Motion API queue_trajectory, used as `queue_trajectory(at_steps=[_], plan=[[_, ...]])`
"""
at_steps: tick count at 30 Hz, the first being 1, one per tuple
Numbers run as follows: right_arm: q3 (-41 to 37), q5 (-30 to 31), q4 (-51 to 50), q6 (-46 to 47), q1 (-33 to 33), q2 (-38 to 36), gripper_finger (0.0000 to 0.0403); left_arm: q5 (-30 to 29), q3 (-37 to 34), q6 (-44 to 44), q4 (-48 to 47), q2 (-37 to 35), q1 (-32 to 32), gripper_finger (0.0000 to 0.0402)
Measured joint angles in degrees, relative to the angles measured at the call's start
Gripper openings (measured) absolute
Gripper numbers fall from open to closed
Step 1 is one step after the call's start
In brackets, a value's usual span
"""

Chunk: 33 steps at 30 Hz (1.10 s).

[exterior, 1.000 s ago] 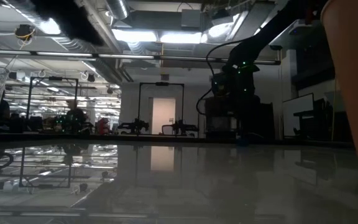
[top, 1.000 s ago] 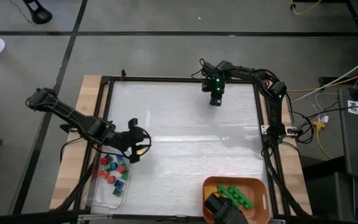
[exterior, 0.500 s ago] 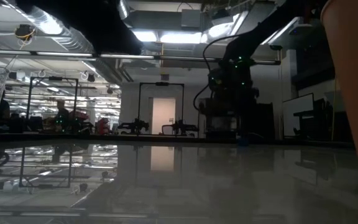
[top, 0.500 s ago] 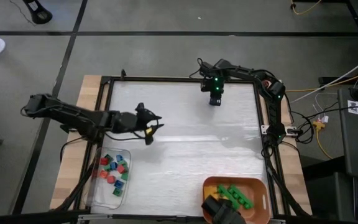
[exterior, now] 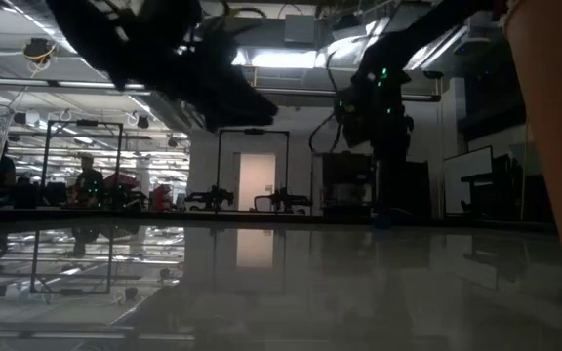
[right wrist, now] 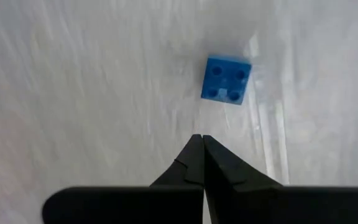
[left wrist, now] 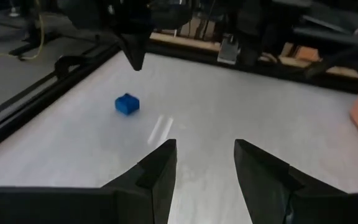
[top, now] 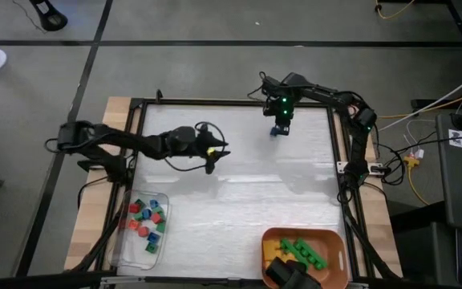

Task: Sort blocks by size
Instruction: Put the small blue game piece into the transparent bin

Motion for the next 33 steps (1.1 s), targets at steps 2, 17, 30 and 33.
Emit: queue_trajectory(at_steps=[2, 17, 30, 33], plan=[[0.00, 0.03, 0.77, 2.14, 0.00, -2.31, 0.0001, 2.84, 0.75, 0.04, 3.80, 3.08, 1.86, 0.0149], [0.06, 18.05, 3.81, 27.13, -0.04, -12.65, 0.0001, 6.83, 15.33, 1.73, 12.34, 24.58, 6.62, 0.0149], [-11.03, 13.63, 15.23, 29.29, -0.07, -11.96, 0.0001, 6.84, 16.88, 1.40, 11.34, 26.86, 5.35, 0.0149], [-14.94, 13.54, 19.29, 29.01, -0.22, -12.00, 0.0001, 6.83, 16.88, 1.40, 10.26, 26.86, 4.88, 0.0149]])
